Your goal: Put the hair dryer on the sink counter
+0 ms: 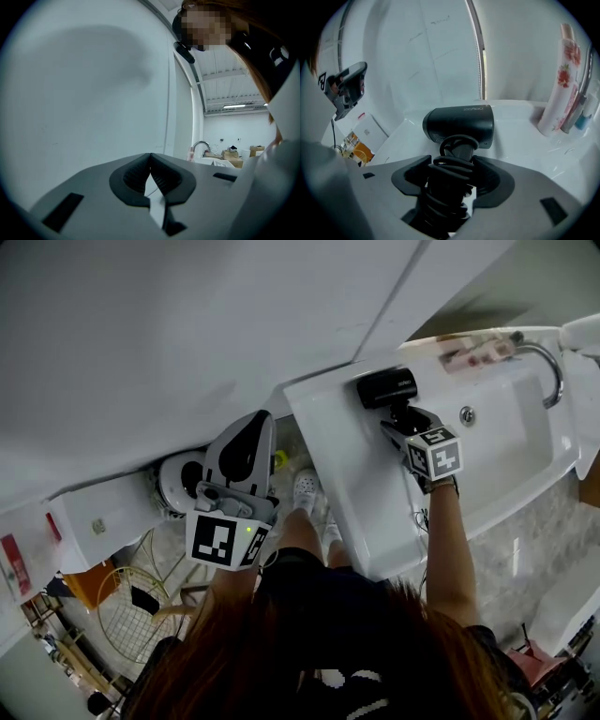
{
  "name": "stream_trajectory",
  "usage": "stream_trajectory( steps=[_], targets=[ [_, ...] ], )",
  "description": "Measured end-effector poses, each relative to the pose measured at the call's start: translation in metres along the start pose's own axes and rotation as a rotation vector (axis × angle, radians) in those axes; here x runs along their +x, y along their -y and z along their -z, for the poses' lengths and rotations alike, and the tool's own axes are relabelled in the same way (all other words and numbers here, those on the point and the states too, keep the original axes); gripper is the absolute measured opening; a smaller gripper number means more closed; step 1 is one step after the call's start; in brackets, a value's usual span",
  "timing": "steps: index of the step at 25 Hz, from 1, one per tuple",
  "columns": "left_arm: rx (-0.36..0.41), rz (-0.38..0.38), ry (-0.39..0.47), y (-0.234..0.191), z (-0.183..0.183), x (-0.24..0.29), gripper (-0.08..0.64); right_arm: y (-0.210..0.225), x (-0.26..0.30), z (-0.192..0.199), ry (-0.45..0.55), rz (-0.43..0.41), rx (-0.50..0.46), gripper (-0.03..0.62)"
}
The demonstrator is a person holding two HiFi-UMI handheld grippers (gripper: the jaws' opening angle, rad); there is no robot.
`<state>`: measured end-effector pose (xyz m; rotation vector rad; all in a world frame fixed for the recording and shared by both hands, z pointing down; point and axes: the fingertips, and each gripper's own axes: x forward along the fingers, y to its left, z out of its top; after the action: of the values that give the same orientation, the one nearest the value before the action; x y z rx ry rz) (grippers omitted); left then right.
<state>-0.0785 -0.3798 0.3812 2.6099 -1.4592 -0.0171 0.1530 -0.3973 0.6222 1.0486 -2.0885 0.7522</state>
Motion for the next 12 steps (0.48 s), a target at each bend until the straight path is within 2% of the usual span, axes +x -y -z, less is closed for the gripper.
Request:
stream_trajectory(
  steps=[2,7,12],
  targets=[
    [0.003,-0.003,-0.006,-0.002,0.001,-0.001,0.018,0.003,0.002,0.001,0.003,-0.002,0.025,0.291],
    [0.003,0.007,-0.015,0.002,0.005,-0.001,0.018,0.007,0.006,0.003,-0.015,0.009,-0.001,0.293],
    [-0.002,0.023,-0.020,0.011,0.007,0.001,0.018,0.011,0.009,0.005,-0.033,0.006,0.014,0.298]
  ],
)
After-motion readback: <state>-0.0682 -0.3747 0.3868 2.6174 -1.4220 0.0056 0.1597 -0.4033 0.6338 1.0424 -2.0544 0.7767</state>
